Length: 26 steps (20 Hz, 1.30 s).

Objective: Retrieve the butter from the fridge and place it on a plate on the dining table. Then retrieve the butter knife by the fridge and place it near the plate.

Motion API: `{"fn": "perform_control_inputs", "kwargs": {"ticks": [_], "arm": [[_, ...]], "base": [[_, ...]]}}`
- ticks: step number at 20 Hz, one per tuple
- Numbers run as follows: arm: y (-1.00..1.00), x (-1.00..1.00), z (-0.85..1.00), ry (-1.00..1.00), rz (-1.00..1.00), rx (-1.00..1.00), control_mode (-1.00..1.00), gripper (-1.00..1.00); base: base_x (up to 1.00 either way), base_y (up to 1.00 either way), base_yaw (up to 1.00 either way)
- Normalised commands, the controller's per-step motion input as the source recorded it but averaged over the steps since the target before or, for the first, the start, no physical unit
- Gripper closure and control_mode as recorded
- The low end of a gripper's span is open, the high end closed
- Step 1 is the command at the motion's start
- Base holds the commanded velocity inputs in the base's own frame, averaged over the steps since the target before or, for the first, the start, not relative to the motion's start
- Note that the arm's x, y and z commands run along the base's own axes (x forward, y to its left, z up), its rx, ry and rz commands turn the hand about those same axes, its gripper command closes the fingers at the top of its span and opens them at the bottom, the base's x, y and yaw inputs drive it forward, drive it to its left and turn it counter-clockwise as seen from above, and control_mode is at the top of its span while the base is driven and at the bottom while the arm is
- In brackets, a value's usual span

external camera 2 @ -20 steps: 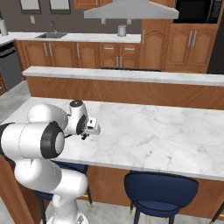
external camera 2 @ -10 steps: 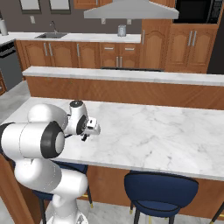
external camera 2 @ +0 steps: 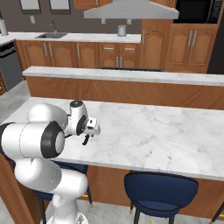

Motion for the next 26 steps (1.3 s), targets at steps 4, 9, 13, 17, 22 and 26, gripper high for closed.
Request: {"fn": "perform_control_inputs", "kwargs": {"ticks": [4,9,13,17,22,26], "arm": [[0.00,0.00,0.00,0.00,0.00,0.00,-1.00,-1.00],[-0.01,0.00,0.01,0.03,0.00,0.00,-1.00,-1.00],[-0.12,-0.01,0.18,0.04,0.00,0.00,-1.00,-1.00],[-0.02,-0.17,0.38,0.00,-0.03,-0.01,-1.00,-1.00],[0.00,-0.59,0.68,0.00,-0.01,0.00,-1.00,-1.00],[0.00,-0.95,0.76,-0.05,0.00,0.00,-1.00,-1.00]], "base": [[0.00,0.00,0.00],[0.00,0.00,0.00],[0.00,0.00,0.00],[0.00,0.00,0.00],[0.00,0.00,0.00],[0.00,0.00,0.00]]}}
